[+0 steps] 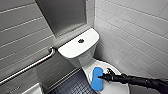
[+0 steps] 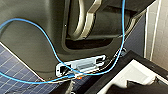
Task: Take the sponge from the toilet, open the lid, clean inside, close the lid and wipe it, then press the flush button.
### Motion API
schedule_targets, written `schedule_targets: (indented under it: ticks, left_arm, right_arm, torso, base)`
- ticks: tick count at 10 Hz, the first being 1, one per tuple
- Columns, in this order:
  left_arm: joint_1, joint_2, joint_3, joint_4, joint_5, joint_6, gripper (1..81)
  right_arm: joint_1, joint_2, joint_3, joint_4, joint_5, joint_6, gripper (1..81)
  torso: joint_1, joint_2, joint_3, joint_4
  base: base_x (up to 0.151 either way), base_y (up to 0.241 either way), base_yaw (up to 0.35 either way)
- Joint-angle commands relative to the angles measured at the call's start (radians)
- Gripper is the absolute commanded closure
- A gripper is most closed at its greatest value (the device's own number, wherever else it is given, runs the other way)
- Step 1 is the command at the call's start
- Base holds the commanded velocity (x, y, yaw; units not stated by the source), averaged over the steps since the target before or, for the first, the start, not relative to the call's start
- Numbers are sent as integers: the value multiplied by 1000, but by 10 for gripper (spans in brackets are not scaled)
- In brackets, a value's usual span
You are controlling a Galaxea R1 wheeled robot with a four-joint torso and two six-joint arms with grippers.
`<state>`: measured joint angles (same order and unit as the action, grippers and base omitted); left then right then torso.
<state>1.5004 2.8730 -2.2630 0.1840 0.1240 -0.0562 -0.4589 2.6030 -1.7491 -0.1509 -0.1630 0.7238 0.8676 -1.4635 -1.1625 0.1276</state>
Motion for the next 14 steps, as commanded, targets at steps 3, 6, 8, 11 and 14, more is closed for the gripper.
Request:
schedule_targets:
  ticks: [3,6,8,11,14]
  left_arm:
    - [31,-10,10,-5,91,2,10]
    - [34,-13,10,-8,91,2,10]
    - [36,-13,10,-8,91,2,10]
    - [36,-12,10,-3,91,2,10]
    - [37,-7,10,0,91,4,10]
  right_arm:
    - [134,150,-122,1,-13,2,811]
    - [67,217,-232,-4,-12,0,811]
    - [1,205,-291,1,14,2,811]
    - [-60,47,-167,0,57,51,811]
    - [-131,-90,-62,-1,76,54,811]
  torso:
    - [0,0,1,0]
    - [0,0,1,0]
    - [0,0,1,0]
    - [0,0,1,0]
    - [0,0,1,0]
  base:
    - [0,0,0]
    - [0,0,0]
    - [0,0,0]
    - [0,0,0]
    - [0,0,0]
